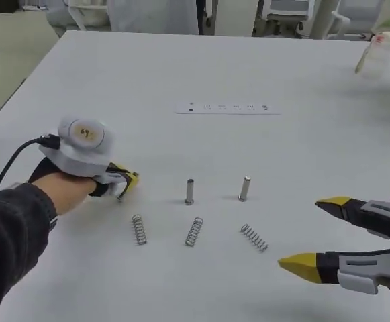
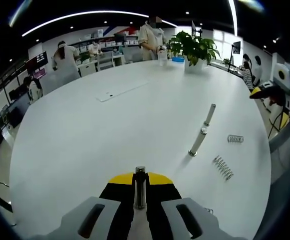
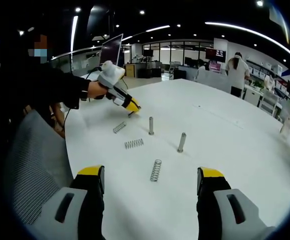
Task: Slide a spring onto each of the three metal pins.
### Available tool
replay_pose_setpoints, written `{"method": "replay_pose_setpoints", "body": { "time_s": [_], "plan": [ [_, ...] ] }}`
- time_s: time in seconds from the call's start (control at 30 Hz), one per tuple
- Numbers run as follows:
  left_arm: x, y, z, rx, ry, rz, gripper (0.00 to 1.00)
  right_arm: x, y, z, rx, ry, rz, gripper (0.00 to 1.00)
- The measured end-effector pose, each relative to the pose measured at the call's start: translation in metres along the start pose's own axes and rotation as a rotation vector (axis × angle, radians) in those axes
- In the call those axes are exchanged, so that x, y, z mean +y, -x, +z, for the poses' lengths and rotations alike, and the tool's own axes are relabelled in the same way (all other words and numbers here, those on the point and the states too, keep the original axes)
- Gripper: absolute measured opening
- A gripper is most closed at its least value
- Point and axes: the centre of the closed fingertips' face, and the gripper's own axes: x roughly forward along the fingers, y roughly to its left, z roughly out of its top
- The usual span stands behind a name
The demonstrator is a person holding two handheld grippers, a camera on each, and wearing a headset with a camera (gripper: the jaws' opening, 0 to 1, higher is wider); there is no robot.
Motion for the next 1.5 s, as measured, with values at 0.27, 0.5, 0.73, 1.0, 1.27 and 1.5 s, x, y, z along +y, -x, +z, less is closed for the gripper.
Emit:
{"method": "replay_pose_setpoints", "body": {
  "time_s": [0.27, 0.5, 0.73, 1.0, 1.27, 1.5],
  "plan": [
    [-0.001, 0.005, 0.002, -0.020, 0.016, -0.001, 0.00, 0.000, 0.000, 0.002, -0.004, 0.009, 0.002, 0.75],
    [-0.001, 0.011, 0.001, -0.042, 0.059, -0.006, 0.00, -0.001, 0.002, 0.004, -0.006, 0.014, 0.000, 0.75],
    [-0.004, 0.015, 0.000, -0.056, 0.073, -0.010, 0.00, 0.003, 0.002, 0.005, -0.004, 0.019, 0.002, 0.75],
    [-0.007, 0.017, -0.001, -0.070, 0.091, -0.013, 0.00, 0.007, 0.002, 0.009, -0.003, 0.028, 0.007, 0.75],
    [-0.010, 0.020, -0.005, -0.071, 0.096, -0.014, 0.00, 0.011, 0.002, 0.012, -0.006, 0.036, 0.014, 0.75],
    [-0.014, 0.022, -0.006, -0.068, 0.090, -0.017, 0.00, 0.014, 0.003, 0.012, -0.008, 0.039, 0.019, 0.75]
  ]
}}
